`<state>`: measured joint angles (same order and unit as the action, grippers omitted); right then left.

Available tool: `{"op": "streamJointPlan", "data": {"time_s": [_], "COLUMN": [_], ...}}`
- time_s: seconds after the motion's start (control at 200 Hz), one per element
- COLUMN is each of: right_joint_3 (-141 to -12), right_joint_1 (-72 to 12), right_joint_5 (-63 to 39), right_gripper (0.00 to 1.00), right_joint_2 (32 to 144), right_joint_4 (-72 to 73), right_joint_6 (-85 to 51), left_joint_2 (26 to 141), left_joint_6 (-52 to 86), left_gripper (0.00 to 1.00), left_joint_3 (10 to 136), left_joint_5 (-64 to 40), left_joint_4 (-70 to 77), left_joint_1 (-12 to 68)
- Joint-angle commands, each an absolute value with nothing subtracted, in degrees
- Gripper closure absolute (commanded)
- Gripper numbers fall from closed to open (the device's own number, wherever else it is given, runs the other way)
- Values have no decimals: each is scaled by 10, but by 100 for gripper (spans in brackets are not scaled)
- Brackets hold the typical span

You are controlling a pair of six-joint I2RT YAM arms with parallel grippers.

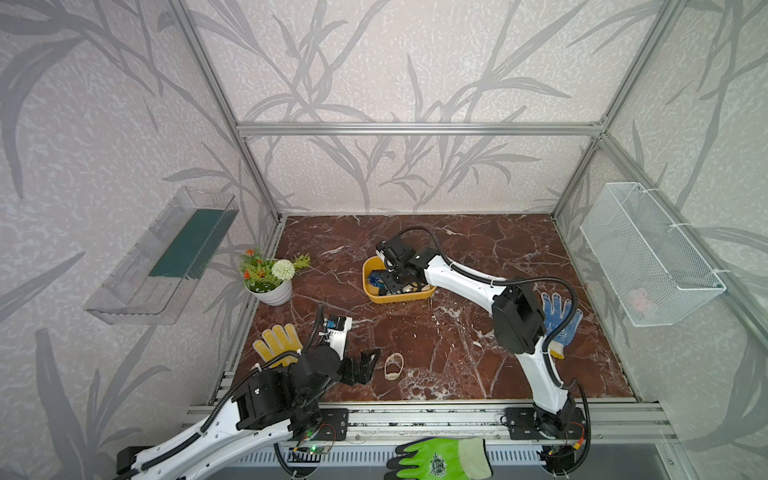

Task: Put the watch into the storage box
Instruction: Place the watch in the storage box, then pick up the watch at the center of the board.

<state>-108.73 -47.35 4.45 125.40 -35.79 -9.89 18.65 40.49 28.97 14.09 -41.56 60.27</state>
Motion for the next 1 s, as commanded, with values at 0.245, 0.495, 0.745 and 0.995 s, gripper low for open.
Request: {"op": "streamJointPlan", "data": {"time_s": [0.245,0.495,0.745,0.995], "right_joint_3": [-840,-665,-634,-647], "right_joint_1": [-503,-624,-702,-711], "right_joint_5": [39,46,36,32], "right_gripper": [46,49,58,63], "right_joint_2": [1004,902,954,1017], "right_joint_4": [-311,-316,-272,-254], "right_joint_6": [-142,-219,-290,-283], "left_joint_2": [179,174,179,181], "left_joint_6": [399,403,396,396], "left_gripper": [1,1,1,1], "left_joint_3": [283,276,276,277], "left_joint_5": [166,155,149,148], "left_joint_4": [-416,-414,-406,-406], "left_joint_1": [605,605,605,605]}}
